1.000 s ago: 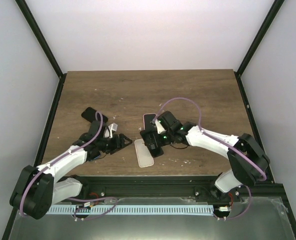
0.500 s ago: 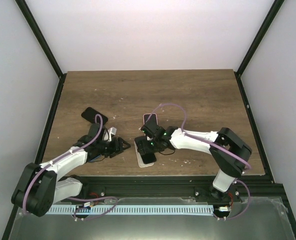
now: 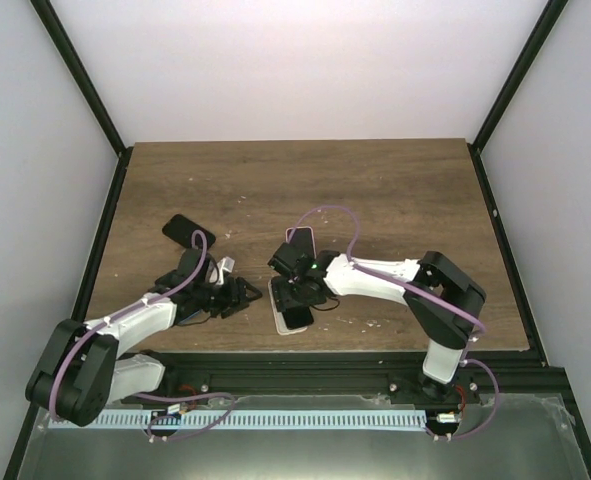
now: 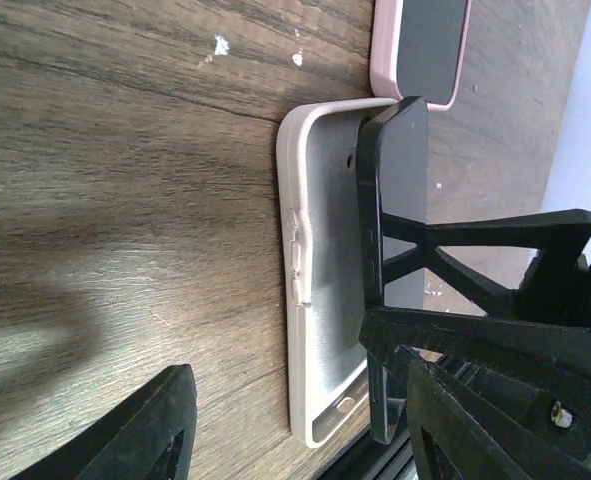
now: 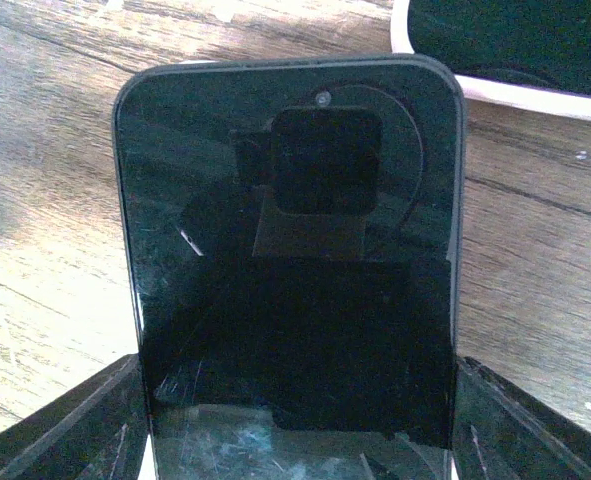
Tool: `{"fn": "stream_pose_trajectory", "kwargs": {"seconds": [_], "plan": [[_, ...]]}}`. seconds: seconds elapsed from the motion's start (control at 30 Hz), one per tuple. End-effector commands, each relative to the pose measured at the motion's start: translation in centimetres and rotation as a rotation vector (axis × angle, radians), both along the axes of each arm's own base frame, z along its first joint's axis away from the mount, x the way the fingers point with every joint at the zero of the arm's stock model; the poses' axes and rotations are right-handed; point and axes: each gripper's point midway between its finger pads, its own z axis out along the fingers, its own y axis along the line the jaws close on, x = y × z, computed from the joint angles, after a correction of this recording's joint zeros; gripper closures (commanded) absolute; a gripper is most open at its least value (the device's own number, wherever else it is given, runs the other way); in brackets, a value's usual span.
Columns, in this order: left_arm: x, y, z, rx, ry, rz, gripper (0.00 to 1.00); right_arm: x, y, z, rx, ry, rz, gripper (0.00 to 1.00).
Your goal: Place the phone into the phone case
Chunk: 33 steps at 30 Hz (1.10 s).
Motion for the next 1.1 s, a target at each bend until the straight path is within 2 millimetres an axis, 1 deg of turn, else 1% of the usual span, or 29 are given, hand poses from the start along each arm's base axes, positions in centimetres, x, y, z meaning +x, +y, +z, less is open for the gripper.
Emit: {"fn": "stream_pose_trajectory", "kwargs": {"seconds": [0.0,0.1,0.27,0.47,0.57,0.63,0.8,0.93,1.07], "plan": [[0.1,-0.3,0.2,-0.029,-0.003,-0.008,0.41,0.7,0.5,1.5,-0.022,-0.035,-0.028,0.4],[0.1,-0.4,0.2,-0.037,0.002,-0.008,0.42,0.7,0.2,1.6,-0.041,-0.029,-0.038,0.4],[0.1,-0.5,0.4,-0.05,0.001,-0.01,0.42,0.1,0.3,0.9,-0.054,0.004,-0.044,0.4],[-0.1,-0.6,0.2,-0.056,0.006,-0.018,0.42,-0.4,1.4,0.3,-0.058,0.019,-0.024,0.38],[-0.2,-0.7,0.0,-0.063,0.009,-0.021,0.43,-0.6,1.9,0.2,-0.046,0.032,-0.026,0.36],[-0.3,-0.7,-0.1,-0.064,0.016,-0.027,0.43,-0.6,1.9,0.4,-0.041,0.031,-0.032,0.33],[-0.6,-0.9,-0.7,-0.073,0.042,-0.038,0.44,-0.3,2.4,1.5,-0.002,0.012,-0.033,0.3],[-0.6,-1.1,-1.0,-0.079,0.051,-0.043,0.45,-0.5,2.5,1.5,0.02,0.015,-0.029,0.28],[-0.6,-1.1,-1.1,-0.08,0.052,-0.04,0.45,-0.7,3.1,1.9,0.067,0.02,-0.025,0.26]]}}
